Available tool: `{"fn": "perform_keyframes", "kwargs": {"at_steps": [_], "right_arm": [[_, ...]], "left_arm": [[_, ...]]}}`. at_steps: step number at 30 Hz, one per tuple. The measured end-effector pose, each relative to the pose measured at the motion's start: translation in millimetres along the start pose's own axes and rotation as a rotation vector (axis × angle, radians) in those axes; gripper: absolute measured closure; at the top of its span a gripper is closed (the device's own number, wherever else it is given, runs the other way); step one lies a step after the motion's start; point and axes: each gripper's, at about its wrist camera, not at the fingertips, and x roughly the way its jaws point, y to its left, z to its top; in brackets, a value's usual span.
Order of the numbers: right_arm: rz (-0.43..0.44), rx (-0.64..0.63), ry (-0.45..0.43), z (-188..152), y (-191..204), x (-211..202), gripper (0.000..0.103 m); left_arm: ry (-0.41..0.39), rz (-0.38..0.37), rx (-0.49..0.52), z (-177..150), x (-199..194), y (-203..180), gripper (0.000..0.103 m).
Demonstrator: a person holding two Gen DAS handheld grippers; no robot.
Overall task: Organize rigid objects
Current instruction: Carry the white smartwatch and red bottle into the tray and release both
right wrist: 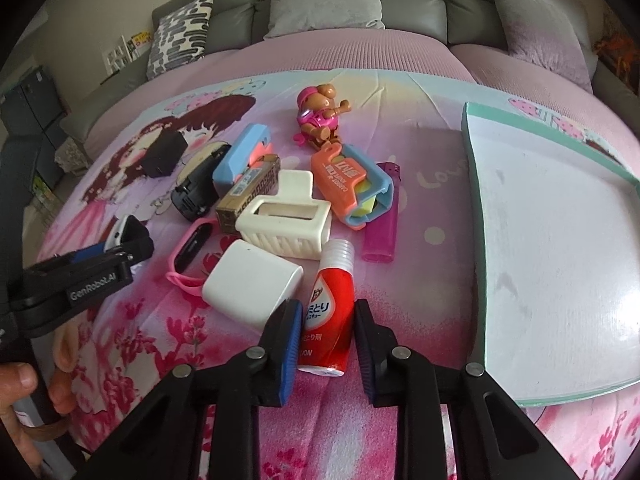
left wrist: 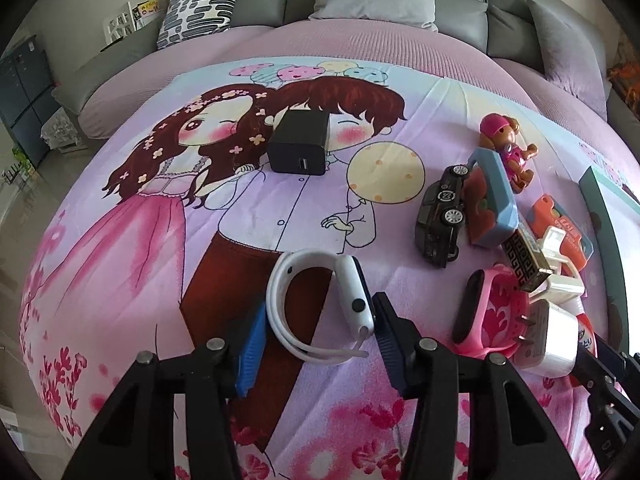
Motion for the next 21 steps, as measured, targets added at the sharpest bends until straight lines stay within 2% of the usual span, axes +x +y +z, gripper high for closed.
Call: {"fn": "perform_keyframes", "kwargs": {"at_steps": [4,10,16,21], "right_arm": [[0.016,0.009,-0.034,5,-5,-12,0.080],[0.052,0.011,-0.107,19,-9,-40,0.081],[0.101,0.018,-0.171,37,-6,-71,0.081],[0.070,0.030,-0.248,59,-16,-94,0.081]], "left_arm": [[-0.010,0.014,-0.017,3,-9,2,0.051],[-0.078,0.007,-0.037,18,-42,-2,0.051],[-0.167,-0.048,-0.047,43,-84,-21,0.051],[-0.239,-0.107,-0.023,67,-115,-46,0.051]]}}
